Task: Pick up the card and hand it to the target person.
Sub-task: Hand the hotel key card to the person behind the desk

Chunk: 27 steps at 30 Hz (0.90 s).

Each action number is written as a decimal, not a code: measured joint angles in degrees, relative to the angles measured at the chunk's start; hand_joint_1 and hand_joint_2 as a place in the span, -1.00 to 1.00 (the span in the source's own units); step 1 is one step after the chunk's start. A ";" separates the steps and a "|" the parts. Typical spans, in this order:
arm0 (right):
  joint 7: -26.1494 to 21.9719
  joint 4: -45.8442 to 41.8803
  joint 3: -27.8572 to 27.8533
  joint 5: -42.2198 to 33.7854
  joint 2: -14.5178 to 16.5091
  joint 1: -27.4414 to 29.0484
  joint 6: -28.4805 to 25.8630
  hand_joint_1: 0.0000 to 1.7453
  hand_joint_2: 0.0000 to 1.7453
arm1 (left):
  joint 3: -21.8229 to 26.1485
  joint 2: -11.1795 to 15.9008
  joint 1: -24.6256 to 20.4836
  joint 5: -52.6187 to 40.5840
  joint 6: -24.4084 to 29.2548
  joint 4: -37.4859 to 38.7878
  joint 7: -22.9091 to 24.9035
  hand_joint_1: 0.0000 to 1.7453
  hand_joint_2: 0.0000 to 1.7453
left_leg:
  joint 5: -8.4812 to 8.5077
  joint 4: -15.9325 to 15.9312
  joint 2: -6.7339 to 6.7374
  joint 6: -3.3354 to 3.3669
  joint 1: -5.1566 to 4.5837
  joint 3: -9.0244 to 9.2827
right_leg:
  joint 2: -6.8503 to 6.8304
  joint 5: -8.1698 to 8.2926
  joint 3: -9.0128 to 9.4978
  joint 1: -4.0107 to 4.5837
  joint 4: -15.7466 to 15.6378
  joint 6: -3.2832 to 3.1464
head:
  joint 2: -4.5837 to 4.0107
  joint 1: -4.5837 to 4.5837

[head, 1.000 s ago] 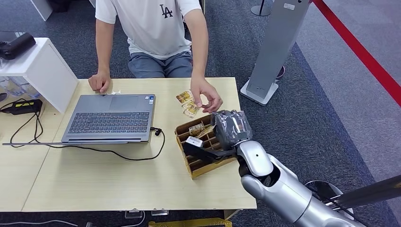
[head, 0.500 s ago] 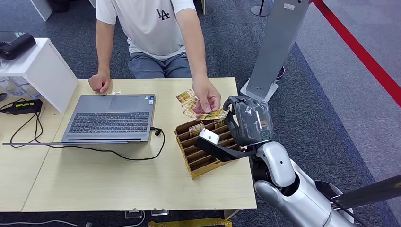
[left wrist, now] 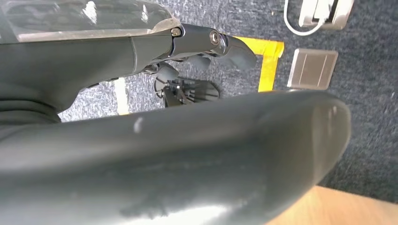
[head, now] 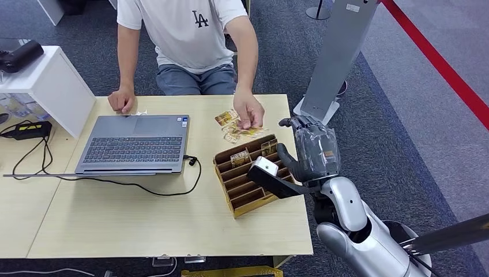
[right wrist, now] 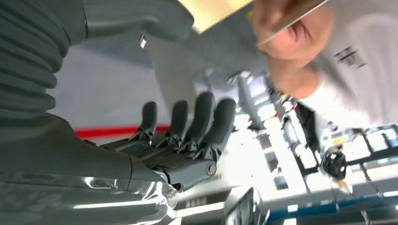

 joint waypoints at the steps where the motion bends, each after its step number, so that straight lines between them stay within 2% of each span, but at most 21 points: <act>1: -1.61 0.02 -0.29 -3.60 -0.01 0.35 -0.75 -1.00 1.00 | 0.00 0.00 0.00 0.09 0.23 0.00 0.02 -1.00 -1.00 | 0.00 0.00 0.00 0.00 0.00 0.00 | 0.00 0.00 0.00 0.00 0.00 0.00 | 0.00 -0.01; 8: -14.45 1.14 -2.01 -31.62 -0.01 3.07 -4.81 -1.00 1.00 | 0.00 0.02 -0.01 0.29 0.72 0.00 0.22 -1.00 -1.00 | 0.00 -0.01 0.00 0.00 0.00 0.00 | 0.00 0.00 0.00 0.00 0.00 0.00 | 0.00 -0.07; 14: -23.23 3.67 -3.40 -51.74 0.03 6.10 -3.78 -1.00 1.00 | 0.00 0.06 -0.03 0.48 1.07 0.00 0.74 -1.00 -1.00 | 0.00 -0.01 -0.01 0.00 0.00 -0.03 | 0.00 0.00 0.00 0.00 0.00 0.00 | 0.00 0.00; 19: -26.74 6.33 -3.98 -60.15 0.43 8.34 -1.84 -1.00 1.00 | 0.02 0.13 -0.03 0.70 1.67 0.00 1.01 -1.00 -1.00 | 0.00 -0.01 -0.01 0.00 0.00 -0.02 | -0.01 -0.01 -0.01 0.00 0.00 0.00 | 0.00 -0.03; 24: -27.52 7.10 -4.28 -61.89 0.58 9.15 -1.65 -1.00 1.00 | 0.02 0.13 -0.03 0.74 1.78 0.00 1.10 -1.00 -1.00 | 0.00 -0.01 -0.01 0.00 0.00 -0.02 | -0.01 -0.01 -0.01 0.00 0.00 0.00 | 0.00 -0.05; 27: -28.67 9.27 -5.39 -65.47 0.92 12.05 -1.54 -1.00 1.00 | 0.02 0.15 -0.03 0.74 2.28 0.00 1.43 -1.00 -1.00 | -0.01 -0.01 -0.01 0.00 0.00 -0.03 | -0.01 -0.01 -0.01 0.00 0.00 0.00 | 0.00 -0.04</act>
